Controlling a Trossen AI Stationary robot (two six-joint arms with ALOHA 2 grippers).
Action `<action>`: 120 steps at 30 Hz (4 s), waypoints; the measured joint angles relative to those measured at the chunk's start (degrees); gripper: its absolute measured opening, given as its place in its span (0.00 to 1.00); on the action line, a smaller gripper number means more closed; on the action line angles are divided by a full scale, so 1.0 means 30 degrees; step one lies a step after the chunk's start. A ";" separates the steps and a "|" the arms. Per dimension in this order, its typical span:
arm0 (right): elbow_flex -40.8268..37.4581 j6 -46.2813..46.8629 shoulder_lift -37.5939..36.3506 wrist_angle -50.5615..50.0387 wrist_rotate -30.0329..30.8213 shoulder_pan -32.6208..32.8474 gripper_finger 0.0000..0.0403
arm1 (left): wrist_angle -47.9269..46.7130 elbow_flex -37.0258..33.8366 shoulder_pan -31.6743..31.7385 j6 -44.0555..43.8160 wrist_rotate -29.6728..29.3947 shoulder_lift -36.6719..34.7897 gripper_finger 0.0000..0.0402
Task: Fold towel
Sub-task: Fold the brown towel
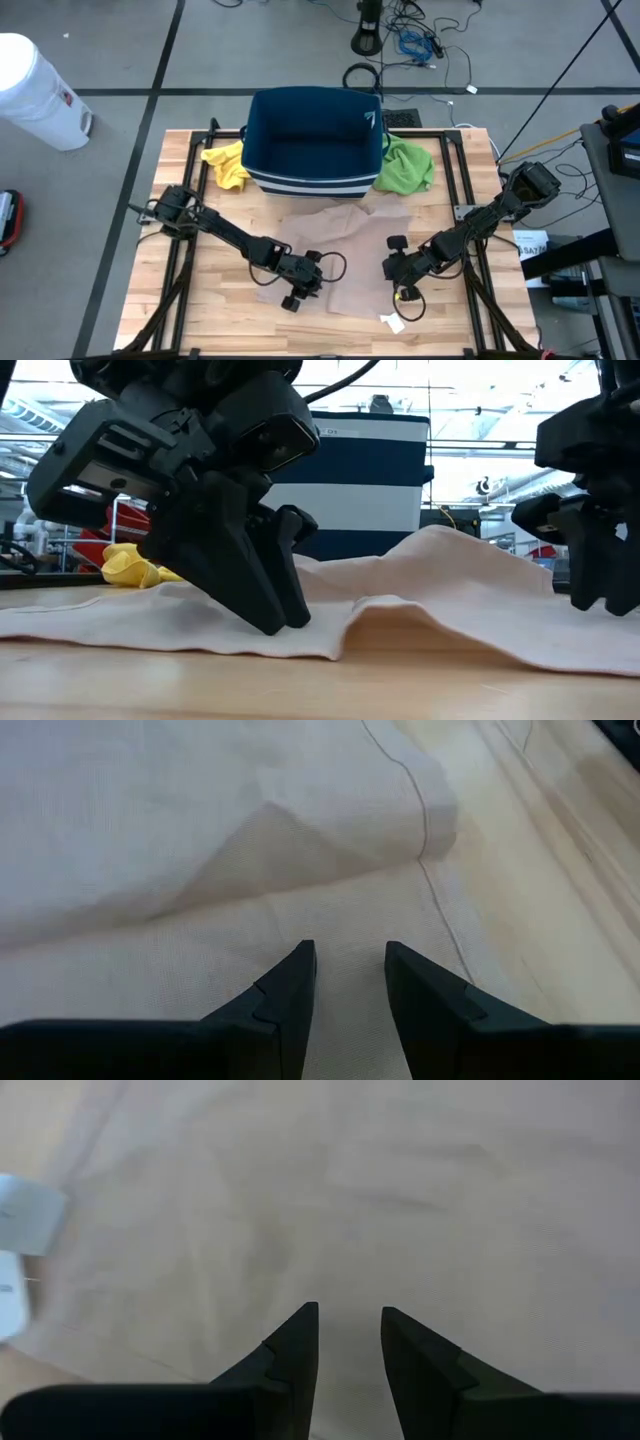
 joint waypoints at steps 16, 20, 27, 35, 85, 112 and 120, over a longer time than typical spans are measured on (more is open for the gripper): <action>0.0007 0.1133 0.3384 0.8507 -0.4189 0.0286 0.24 | -0.3184 -0.0033 0.0007 0.0207 0.0044 -0.0386 0.33; 0.0007 0.1016 0.4134 1.1337 -0.5665 0.0390 0.24 | -0.3633 -0.0115 0.0033 0.0227 -0.0010 -0.1215 0.33; 0.0029 0.0742 0.2417 0.9250 -0.5744 0.0386 0.24 | -0.1830 -0.0182 0.0058 0.0856 -0.0240 -0.2276 0.33; 0.0029 0.0665 0.0133 0.1255 -0.1382 0.0386 0.24 | -0.1208 -0.0175 0.0058 0.1547 -0.0386 -0.2259 0.33; 0.2849 -0.1464 0.1885 0.0674 -0.1109 0.0048 0.24 | 0.7234 0.2137 -0.0386 0.2210 0.1460 0.2114 0.33; 0.2863 -0.3301 0.5733 0.7587 -0.1951 0.2142 0.36 | 0.7162 0.3228 -0.0379 0.1183 0.1457 0.3002 0.33; 0.2914 -0.2823 0.6251 0.7262 -0.1722 0.2131 0.33 | 0.7265 0.3227 -0.0379 0.1162 0.1457 0.3002 0.33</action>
